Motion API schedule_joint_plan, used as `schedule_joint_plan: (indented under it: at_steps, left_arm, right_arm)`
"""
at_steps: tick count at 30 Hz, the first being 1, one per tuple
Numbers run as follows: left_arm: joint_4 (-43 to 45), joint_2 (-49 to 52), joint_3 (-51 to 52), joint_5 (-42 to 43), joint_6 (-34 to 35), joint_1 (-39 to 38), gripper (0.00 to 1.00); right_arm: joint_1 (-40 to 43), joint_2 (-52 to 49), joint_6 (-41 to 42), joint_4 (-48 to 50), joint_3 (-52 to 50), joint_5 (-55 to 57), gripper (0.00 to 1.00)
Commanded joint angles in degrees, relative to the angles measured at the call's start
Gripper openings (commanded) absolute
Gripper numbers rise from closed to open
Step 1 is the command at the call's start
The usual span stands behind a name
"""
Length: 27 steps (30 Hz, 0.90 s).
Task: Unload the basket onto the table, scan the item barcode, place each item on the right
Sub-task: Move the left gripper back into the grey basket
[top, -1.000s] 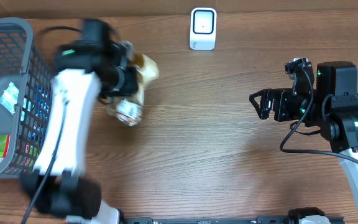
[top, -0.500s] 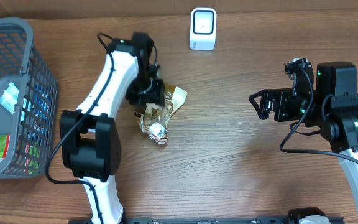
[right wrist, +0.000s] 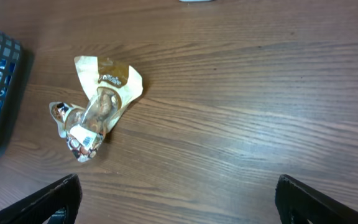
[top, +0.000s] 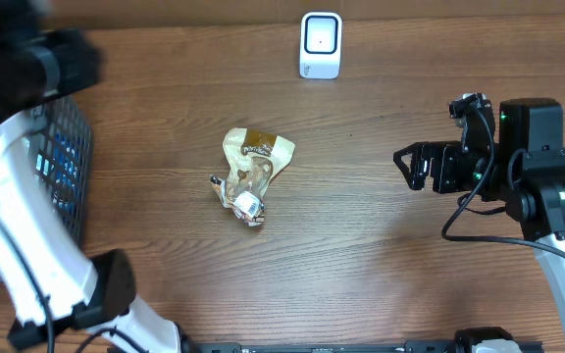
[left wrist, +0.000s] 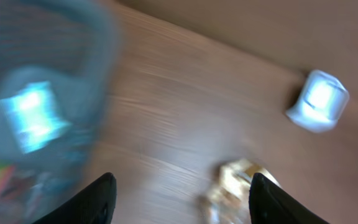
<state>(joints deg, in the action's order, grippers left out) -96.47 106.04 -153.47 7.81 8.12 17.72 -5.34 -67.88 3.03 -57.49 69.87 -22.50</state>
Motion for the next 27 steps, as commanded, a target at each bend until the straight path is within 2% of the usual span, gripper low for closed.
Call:
schedule_joint_plan:
  at_steps: [1,4,8,15,19,23,27]
  left_arm:
    - [-0.35,-6.14,4.11,-3.39,2.45,16.15,0.61]
    - [-0.33,-6.25,8.61,-3.32,4.55,26.64,0.61]
    - [3.61,-4.15,20.68,-3.28,7.34,35.28,0.57]
    - [15.17,0.15,38.38,-4.90,10.16,35.89,0.59]
    - [23.98,1.40,49.42,-5.27,10.19,35.89,0.72]
    - [30.88,2.40,57.29,-5.33,10.80,35.89,0.74]
    - [36.61,2.43,64.83,-8.61,14.71,36.00,0.77]
  right_arm:
    - [-0.11,0.24,0.22,0.15,1.44,-0.35,1.00]
    - [-0.11,0.24,0.22,0.13,1.44,-0.42,1.00]
    - [-0.11,0.24,0.20,0.13,1.44,-1.20,1.00]
    - [-0.11,0.24,0.20,0.13,1.44,-1.18,1.00]
    - [-0.11,0.24,0.20,0.22,1.44,-1.18,1.00]
    - [-0.11,0.24,0.20,0.17,1.44,-1.18,1.00]
    - [-0.11,0.24,0.20,0.09,1.44,-1.18,1.00]
